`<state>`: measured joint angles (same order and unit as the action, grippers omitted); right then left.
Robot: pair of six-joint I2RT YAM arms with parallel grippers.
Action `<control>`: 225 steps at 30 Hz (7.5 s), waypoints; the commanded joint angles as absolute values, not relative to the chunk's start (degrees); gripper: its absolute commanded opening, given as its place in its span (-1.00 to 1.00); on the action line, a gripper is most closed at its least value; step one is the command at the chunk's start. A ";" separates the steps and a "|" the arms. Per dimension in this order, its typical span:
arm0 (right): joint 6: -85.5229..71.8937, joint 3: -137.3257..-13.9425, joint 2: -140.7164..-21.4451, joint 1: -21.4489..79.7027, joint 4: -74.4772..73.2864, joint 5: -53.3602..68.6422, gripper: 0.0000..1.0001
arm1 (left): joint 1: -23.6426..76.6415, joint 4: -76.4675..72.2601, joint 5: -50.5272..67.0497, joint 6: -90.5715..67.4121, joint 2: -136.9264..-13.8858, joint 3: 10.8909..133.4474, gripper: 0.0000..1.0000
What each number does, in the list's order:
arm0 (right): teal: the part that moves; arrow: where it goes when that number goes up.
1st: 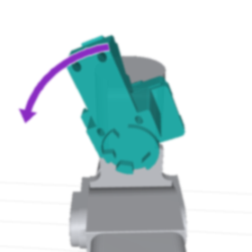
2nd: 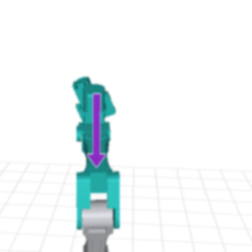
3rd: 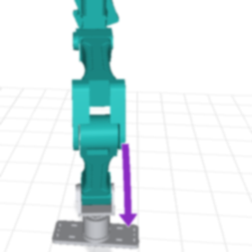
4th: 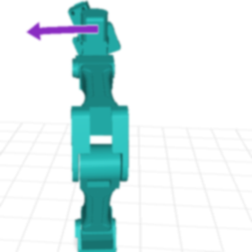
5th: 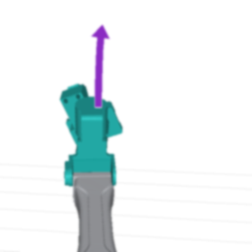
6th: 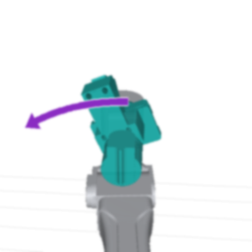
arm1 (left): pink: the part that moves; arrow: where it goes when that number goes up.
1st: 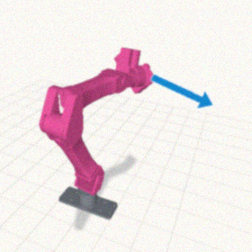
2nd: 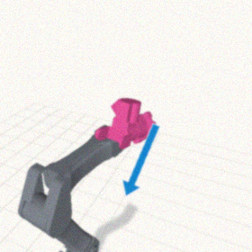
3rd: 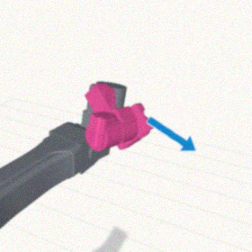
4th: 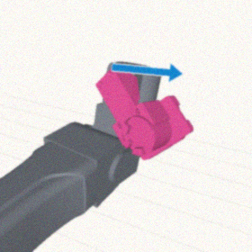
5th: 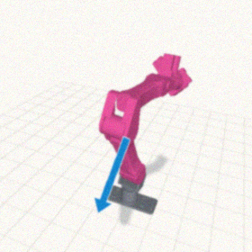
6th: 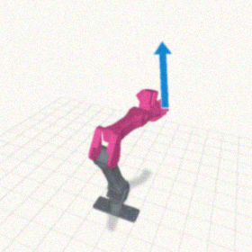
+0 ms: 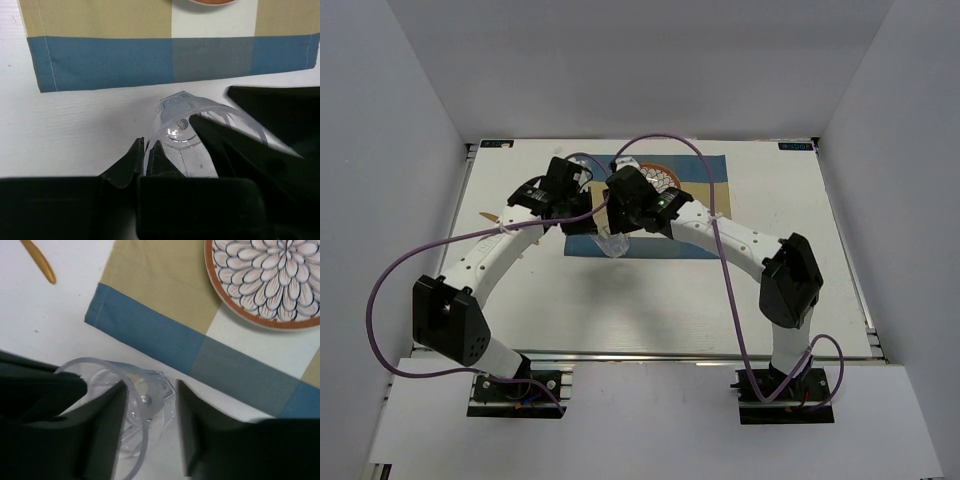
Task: Set the dinner table for one person
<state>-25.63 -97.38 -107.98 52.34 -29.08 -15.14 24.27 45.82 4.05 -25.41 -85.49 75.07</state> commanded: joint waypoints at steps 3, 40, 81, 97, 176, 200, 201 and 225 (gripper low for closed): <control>-25.49 -98.79 -108.28 53.00 -29.80 -18.10 -0.43 | 24.79 44.91 3.69 -26.19 -81.30 79.54 -0.98; -17.67 -135.88 -138.34 12.31 -33.31 -12.83 -1.00 | 23.20 41.48 -18.54 -24.61 -51.85 51.33 0.96; -26.27 -56.98 -67.36 17.22 -9.31 11.61 0.78 | 11.96 50.70 -23.91 -61.06 -83.69 66.83 0.96; -23.29 -43.86 -45.88 21.53 -17.84 13.18 0.78 | -2.63 57.66 -20.92 -63.55 -112.32 90.98 0.88; -23.64 -61.17 -30.50 21.18 -32.96 6.86 0.78 | 44.91 34.37 -0.88 -52.04 -135.96 124.80 -1.00; -21.53 -59.50 -29.00 21.27 -34.89 6.68 0.79 | 43.86 29.97 6.24 -53.61 -146.16 128.94 -1.00; -21.62 -59.41 -29.09 21.27 -34.89 6.59 0.79 | 43.86 29.80 6.24 -53.70 -146.34 128.94 -1.00; -23.81 -57.48 -33.83 21.18 -35.33 -6.04 0.79 | 45.43 31.29 3.25 -53.35 -137.12 124.46 0.38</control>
